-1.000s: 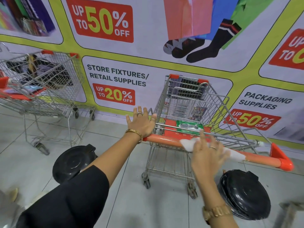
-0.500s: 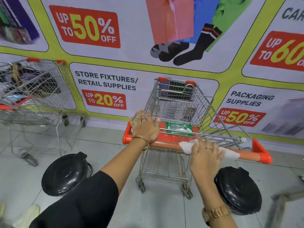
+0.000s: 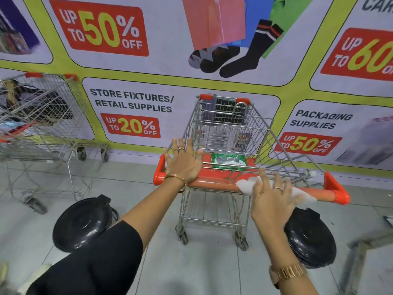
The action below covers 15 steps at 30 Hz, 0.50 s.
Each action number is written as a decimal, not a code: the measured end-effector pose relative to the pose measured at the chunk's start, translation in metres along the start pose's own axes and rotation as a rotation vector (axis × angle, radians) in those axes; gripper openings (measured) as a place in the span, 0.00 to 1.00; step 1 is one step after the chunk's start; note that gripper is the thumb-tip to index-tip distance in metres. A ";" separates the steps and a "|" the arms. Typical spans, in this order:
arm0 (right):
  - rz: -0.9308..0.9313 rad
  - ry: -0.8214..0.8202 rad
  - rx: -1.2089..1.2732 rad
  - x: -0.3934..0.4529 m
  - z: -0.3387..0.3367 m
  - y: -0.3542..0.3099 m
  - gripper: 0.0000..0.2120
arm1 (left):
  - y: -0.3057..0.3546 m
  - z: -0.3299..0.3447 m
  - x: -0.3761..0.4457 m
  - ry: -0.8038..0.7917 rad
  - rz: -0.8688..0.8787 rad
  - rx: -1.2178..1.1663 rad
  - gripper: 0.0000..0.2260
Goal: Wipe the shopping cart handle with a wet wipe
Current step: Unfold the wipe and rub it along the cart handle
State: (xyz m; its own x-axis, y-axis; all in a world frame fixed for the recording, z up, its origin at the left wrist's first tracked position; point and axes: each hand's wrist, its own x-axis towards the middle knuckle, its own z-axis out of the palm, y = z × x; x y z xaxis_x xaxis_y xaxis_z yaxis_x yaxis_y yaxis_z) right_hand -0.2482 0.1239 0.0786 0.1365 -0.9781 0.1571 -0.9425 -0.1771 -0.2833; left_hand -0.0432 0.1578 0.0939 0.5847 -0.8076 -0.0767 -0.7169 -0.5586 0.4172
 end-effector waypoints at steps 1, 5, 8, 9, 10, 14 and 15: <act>0.014 0.000 -0.011 0.000 -0.002 0.002 0.21 | 0.001 0.001 0.000 0.000 -0.001 0.010 0.27; -0.051 -0.051 0.043 -0.015 0.004 -0.038 0.22 | 0.004 0.004 0.000 0.023 -0.005 0.064 0.27; -0.162 -0.068 0.054 -0.025 0.011 -0.062 0.22 | 0.001 0.002 0.000 0.041 0.008 0.082 0.27; -0.181 -0.074 0.044 -0.024 0.011 -0.060 0.22 | 0.000 0.002 -0.001 0.038 0.009 0.080 0.26; -0.190 -0.073 0.037 -0.021 0.010 -0.054 0.22 | 0.000 0.001 0.000 0.036 0.004 0.075 0.26; -0.070 -0.044 0.042 -0.005 0.002 -0.013 0.22 | 0.001 0.000 0.000 0.023 -0.013 0.057 0.26; -0.038 -0.059 0.033 -0.003 0.000 -0.009 0.22 | 0.002 0.001 -0.001 0.026 -0.010 0.067 0.26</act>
State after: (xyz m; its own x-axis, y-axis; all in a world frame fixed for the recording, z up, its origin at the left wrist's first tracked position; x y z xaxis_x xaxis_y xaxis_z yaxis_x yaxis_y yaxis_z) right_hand -0.2399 0.1289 0.0806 0.1905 -0.9752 0.1126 -0.9261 -0.2165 -0.3091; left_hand -0.0457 0.1569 0.0938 0.6011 -0.7972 -0.0563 -0.7342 -0.5786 0.3552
